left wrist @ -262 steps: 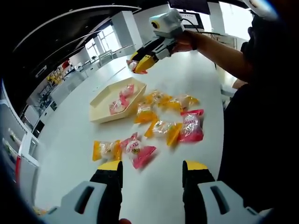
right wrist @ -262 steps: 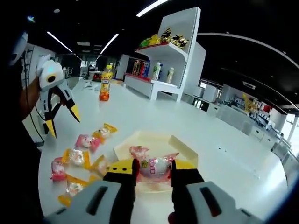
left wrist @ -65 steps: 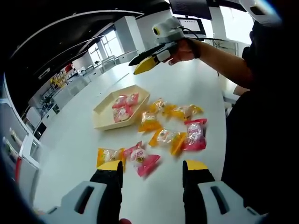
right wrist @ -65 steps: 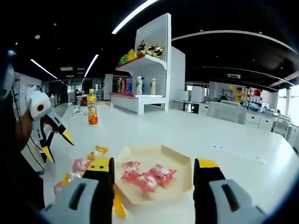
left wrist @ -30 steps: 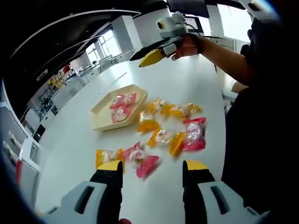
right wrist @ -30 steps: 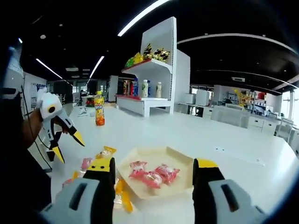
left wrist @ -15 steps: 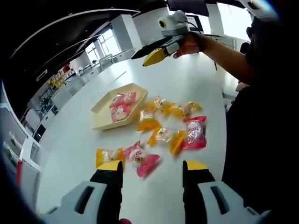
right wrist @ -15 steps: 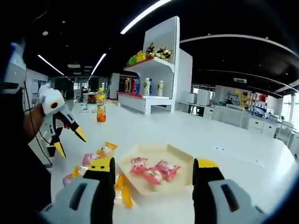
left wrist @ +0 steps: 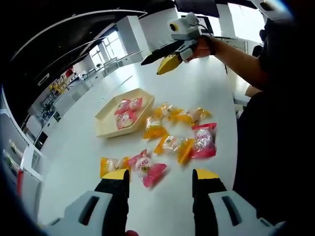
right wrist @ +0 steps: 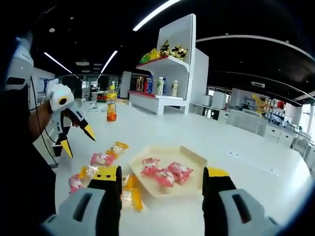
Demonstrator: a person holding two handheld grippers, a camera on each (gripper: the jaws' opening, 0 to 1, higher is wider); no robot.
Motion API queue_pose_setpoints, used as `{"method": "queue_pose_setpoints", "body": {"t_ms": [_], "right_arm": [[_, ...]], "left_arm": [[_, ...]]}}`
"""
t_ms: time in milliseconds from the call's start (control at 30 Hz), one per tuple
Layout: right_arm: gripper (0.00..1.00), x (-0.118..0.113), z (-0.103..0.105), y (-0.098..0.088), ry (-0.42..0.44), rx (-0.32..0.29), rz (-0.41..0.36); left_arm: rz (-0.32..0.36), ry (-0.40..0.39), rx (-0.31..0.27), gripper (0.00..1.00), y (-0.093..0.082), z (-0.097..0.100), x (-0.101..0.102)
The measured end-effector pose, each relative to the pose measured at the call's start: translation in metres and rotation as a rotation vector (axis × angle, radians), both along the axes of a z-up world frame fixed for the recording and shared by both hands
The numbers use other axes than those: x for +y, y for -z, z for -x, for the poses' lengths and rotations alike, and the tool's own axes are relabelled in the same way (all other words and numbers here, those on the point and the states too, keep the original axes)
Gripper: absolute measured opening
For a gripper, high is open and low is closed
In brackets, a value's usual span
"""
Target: Pick up the marshmallows scattered on the table and place them into the bowl on the table
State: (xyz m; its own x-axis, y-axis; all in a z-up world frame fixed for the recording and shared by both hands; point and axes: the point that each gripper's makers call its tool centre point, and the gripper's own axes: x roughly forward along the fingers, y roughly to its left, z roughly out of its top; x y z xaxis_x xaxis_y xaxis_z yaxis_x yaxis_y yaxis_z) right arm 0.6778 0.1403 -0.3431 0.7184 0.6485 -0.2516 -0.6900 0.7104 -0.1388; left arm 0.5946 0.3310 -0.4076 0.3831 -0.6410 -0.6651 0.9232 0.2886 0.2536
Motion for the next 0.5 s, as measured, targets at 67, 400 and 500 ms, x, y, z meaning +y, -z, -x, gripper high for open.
{"method": "queue_pose_setpoints", "body": {"t_ms": [67, 400, 500], "right_arm": [[0.64, 0.001, 0.002, 0.002, -0.01, 0.008, 0.006], [0.64, 0.003, 0.014, 0.016, -0.053, 0.042, 0.054], [0.64, 0.003, 0.017, 0.019, -0.064, 0.053, 0.06]], "left_arm": [[0.005, 0.002, 0.002, 0.5, -0.001, 0.001, -0.001], [0.006, 0.008, 0.001, 0.5, -0.001, 0.002, -0.002], [0.002, 0.015, 0.007, 0.5, 0.001, 0.004, -0.003]]}}
